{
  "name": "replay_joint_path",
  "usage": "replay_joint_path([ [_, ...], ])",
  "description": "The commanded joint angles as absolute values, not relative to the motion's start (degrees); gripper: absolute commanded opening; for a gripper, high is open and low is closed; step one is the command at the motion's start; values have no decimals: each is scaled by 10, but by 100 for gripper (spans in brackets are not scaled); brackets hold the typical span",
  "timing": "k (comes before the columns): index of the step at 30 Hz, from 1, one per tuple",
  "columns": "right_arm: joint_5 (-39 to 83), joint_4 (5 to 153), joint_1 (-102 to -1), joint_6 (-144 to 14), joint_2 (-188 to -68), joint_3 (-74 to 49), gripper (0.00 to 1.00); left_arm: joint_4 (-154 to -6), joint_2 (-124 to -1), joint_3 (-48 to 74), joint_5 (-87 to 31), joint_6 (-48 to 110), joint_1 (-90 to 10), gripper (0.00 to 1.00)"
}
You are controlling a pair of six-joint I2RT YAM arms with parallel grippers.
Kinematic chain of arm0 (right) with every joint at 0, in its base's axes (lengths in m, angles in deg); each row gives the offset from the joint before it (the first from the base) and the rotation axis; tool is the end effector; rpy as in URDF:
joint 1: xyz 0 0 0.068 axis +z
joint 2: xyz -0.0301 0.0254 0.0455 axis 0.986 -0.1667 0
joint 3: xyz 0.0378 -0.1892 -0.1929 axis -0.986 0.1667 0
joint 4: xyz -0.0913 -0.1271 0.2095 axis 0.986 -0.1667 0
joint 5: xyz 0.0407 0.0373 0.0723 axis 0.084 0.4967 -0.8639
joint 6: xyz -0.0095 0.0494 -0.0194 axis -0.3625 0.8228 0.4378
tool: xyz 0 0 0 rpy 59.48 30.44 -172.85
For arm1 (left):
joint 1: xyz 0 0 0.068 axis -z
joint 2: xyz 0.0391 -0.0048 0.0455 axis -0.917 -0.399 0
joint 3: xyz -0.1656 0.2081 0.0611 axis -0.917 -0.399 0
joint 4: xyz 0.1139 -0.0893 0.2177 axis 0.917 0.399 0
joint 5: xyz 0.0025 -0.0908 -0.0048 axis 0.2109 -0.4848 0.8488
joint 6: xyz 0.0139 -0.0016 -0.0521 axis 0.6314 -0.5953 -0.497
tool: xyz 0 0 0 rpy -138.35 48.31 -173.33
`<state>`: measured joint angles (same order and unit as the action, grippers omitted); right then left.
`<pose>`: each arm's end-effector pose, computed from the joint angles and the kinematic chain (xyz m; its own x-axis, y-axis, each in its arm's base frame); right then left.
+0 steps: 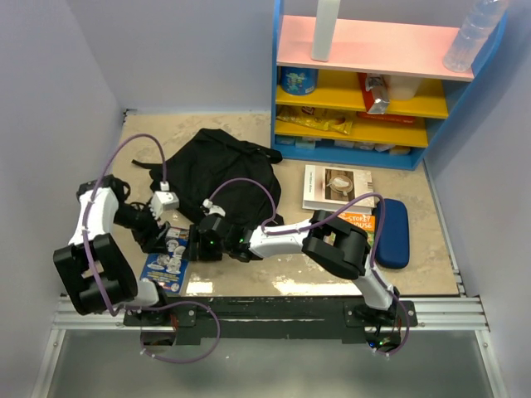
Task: Pack the student bag
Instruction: Pick up the book from the center of the board.
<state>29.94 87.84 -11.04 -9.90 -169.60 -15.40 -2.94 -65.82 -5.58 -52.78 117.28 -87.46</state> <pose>0.1654 0.4387 0.1437 -0.9220 0.0544 -0.3834 -0.2571 0.6544 0.7111 0.1925 0.0530 0.2194 -0.6211 0.6298 -0.4664 0.7819 0.5380 -0.3149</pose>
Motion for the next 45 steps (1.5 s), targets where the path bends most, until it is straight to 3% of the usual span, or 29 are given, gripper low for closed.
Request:
replay_joint_path([
  [1, 303, 880, -111, -95, -1676, -151, 59, -35, -690, 7, -559, 1135, -939, 82],
  [5, 305, 885, -111, -96, -1674, -143, 58, -89, -708, -3, -520, 1114, -999, 77],
  [15, 300, 901, -111, -86, -1677, -143, 58, -129, -727, -130, -482, 1128, -943, 76],
  [17, 298, 910, -111, -83, -1677, -146, 58, -136, -752, -136, -477, 1118, -928, 68],
  [20, 299, 915, -111, -71, -1682, -151, 58, -91, -772, -111, -514, 1140, -924, 65],
  [29, 298, 913, -111, -54, -1679, -174, 58, -23, -750, -104, -563, 1207, -861, 66],
  [45, 313, 893, -113, -60, -1629, -184, 59, -25, -763, -103, -584, 1215, -858, 62],
])
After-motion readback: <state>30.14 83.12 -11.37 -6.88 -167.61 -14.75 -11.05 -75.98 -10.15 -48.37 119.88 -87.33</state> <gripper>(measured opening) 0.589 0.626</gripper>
